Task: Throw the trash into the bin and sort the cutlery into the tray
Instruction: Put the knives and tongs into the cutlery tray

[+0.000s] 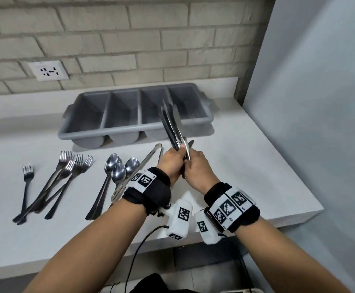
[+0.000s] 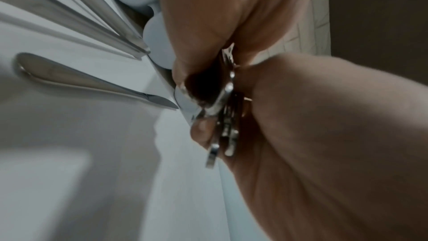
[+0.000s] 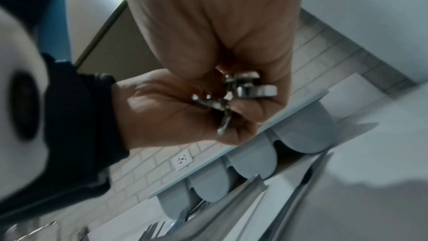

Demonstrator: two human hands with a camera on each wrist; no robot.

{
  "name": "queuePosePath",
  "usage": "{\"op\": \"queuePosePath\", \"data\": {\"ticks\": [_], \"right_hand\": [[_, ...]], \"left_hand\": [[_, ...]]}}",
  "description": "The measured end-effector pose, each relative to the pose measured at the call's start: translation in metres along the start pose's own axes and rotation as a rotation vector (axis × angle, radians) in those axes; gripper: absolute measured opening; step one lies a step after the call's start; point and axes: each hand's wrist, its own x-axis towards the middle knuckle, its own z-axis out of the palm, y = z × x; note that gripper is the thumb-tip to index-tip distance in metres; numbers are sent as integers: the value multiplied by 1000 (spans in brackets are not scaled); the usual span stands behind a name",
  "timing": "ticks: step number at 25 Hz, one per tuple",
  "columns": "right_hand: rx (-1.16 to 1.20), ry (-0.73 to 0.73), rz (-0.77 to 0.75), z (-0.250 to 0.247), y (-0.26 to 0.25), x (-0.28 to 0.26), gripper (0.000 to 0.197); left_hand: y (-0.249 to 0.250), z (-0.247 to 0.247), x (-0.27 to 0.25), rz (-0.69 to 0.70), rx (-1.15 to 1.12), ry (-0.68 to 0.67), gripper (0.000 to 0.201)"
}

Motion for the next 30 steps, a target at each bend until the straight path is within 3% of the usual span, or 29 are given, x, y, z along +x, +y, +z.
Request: {"op": "queuePosePath", "data": {"ticks": [4,7,10,12,14,18,22,24,27,30], "right_hand": [[-127,-66,-10,11,-29,9,39],[-140,-107,-100,26,-45,27,36],[-36,-105,-197,44,-69,43,37],[129,2,-204,56,-85,49,36],[217,67,-138,68,-97,54,38],[291,-102,59,117,-127,81,49],[325,-53,147,157,-165,105,34],[386,-139,202,165,-176,112,27],[369,-318,238,179,-183,131,35],[330,-370,332,203,-185,155,38]], "left_hand": [[13,-20,-3,8,-198,-2,40],[25,-41,5,25,-228,87,25],[46,-77,19,29,-268,183,11],[67,-104,29,32,-321,184,8],[90,-131,37,82,-387,219,10],[129,-177,45,192,-347,235,5],[131,-198,56,215,-198,191,10],[134,-222,70,200,-99,195,18],[144,-258,95,134,20,179,18],[147,-281,118,4,122,192,21]]}}
